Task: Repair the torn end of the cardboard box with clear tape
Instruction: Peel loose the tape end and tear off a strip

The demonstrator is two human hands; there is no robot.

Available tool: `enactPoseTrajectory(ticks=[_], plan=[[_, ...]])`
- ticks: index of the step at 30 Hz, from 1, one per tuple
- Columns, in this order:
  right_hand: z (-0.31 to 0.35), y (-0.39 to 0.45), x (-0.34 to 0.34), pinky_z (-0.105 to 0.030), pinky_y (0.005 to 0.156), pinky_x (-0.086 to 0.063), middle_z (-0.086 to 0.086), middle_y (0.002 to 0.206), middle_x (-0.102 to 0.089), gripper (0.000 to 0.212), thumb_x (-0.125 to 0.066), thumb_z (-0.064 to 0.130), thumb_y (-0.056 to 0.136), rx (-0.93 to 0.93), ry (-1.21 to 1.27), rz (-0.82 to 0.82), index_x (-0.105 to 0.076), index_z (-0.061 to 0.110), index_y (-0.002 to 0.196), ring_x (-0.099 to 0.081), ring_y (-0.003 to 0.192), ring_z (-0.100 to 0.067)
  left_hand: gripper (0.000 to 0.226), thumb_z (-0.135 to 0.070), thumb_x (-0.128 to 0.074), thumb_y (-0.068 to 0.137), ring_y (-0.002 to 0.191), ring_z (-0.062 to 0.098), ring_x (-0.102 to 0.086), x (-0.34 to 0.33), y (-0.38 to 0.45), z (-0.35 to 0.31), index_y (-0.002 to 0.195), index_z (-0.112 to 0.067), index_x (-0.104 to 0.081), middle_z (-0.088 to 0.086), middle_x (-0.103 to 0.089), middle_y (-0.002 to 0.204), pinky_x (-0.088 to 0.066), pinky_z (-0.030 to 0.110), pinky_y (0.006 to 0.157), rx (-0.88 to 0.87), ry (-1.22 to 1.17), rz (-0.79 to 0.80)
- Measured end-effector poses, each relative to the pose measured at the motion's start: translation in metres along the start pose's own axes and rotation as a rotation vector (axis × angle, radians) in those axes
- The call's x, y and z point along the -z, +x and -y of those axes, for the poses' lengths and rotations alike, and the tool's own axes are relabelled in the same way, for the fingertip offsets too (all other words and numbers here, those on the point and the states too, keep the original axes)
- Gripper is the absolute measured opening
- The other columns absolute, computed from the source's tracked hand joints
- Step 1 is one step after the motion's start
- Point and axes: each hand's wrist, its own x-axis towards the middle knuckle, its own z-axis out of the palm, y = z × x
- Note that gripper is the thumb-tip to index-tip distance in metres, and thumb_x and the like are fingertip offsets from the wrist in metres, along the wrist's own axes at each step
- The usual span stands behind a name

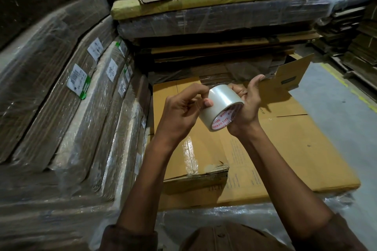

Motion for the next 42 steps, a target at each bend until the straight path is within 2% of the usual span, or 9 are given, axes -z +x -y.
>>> enactPoseTrajectory(ticks=[10,15,20,24,28,32,35,39,42], plan=[[0.003,0.000,0.001,-0.022,0.053,-0.045,-0.003,0.057,-0.057,0.093,-0.001,0.072,0.097,0.006,-0.014,0.008,-0.061,0.016,0.053,-0.057,0.053,-0.017,0.004,-0.022,-0.061,0.095,0.067,0.018,-0.054,0.001,0.001,-0.003,0.099,-0.023,-0.060,0.004,-0.060,0.086,-0.044,0.039,0.058,-0.033,0.020,0.046],[0.003,0.000,0.000,-0.022,0.053,-0.045,-0.002,0.055,-0.057,0.094,0.001,0.071,0.098,0.007,-0.031,0.013,-0.061,0.018,0.050,-0.057,0.051,-0.016,0.004,-0.021,-0.062,0.095,0.063,0.023,-0.049,0.006,0.004,-0.003,0.094,-0.020,-0.058,0.001,-0.055,0.078,-0.040,0.038,0.055,-0.019,0.038,0.079],[0.002,0.004,0.002,-0.022,0.053,-0.044,-0.005,0.059,-0.056,0.091,-0.001,0.071,0.097,0.021,-0.037,0.011,-0.059,0.014,0.056,-0.056,0.053,-0.018,0.012,-0.025,-0.065,0.096,0.070,0.013,-0.062,0.008,0.004,-0.003,0.106,-0.026,-0.058,-0.007,-0.064,0.076,-0.045,0.025,0.059,0.021,0.040,0.083],[-0.001,0.005,0.004,-0.025,0.056,-0.044,-0.008,0.062,-0.056,0.090,-0.003,0.073,0.097,0.010,-0.037,0.005,-0.057,0.012,0.060,-0.056,0.056,-0.020,0.011,-0.019,-0.067,0.096,0.060,0.004,-0.051,0.008,0.004,-0.002,0.102,-0.023,-0.060,-0.014,-0.057,0.072,-0.037,0.019,0.057,0.008,0.016,0.067],[-0.002,0.005,0.004,-0.025,0.056,-0.043,-0.007,0.061,-0.056,0.090,-0.003,0.073,0.097,0.009,-0.034,0.008,-0.057,0.014,0.056,-0.056,0.056,-0.020,0.009,-0.017,-0.066,0.097,0.061,0.008,-0.047,0.008,0.003,-0.001,0.094,-0.021,-0.059,-0.007,-0.052,0.074,-0.036,0.029,0.053,-0.015,0.028,0.052],[0.000,0.007,0.002,-0.023,0.054,-0.044,-0.006,0.060,-0.056,0.090,-0.002,0.071,0.098,0.019,-0.044,0.016,-0.057,0.014,0.056,-0.056,0.054,-0.019,0.013,-0.029,-0.062,0.097,0.064,0.020,-0.061,0.008,0.001,-0.003,0.109,-0.026,-0.057,-0.001,-0.066,0.071,-0.044,0.030,0.055,0.037,-0.005,0.061],[0.000,0.008,0.003,-0.022,0.052,-0.043,-0.005,0.058,-0.056,0.090,0.000,0.070,0.099,0.050,-0.113,0.007,-0.056,0.012,0.058,-0.055,0.053,-0.018,0.015,-0.021,-0.064,0.097,0.065,0.018,-0.063,0.007,0.000,-0.007,0.112,-0.024,-0.060,0.007,-0.067,0.068,-0.047,0.031,0.056,0.154,-0.098,0.034],[-0.002,0.012,0.001,-0.026,0.053,-0.035,-0.016,0.062,-0.046,0.090,-0.019,0.091,0.080,0.215,-0.310,-0.002,-0.051,0.008,0.064,-0.048,0.055,-0.024,0.014,-0.022,-0.063,0.087,0.077,0.016,-0.066,0.007,0.001,-0.007,0.087,-0.018,-0.076,0.000,-0.073,0.079,-0.055,0.043,0.068,0.343,-0.208,-0.032],[-0.003,0.013,0.000,-0.034,0.053,-0.027,-0.031,0.062,-0.037,0.097,-0.026,0.099,0.069,0.334,-0.397,-0.006,-0.048,0.005,0.060,-0.040,0.057,-0.031,0.034,-0.019,-0.060,0.085,0.062,0.019,-0.049,0.006,0.002,-0.005,0.053,-0.007,-0.061,0.002,-0.058,0.058,-0.041,0.040,0.060,0.350,-0.207,-0.082]])
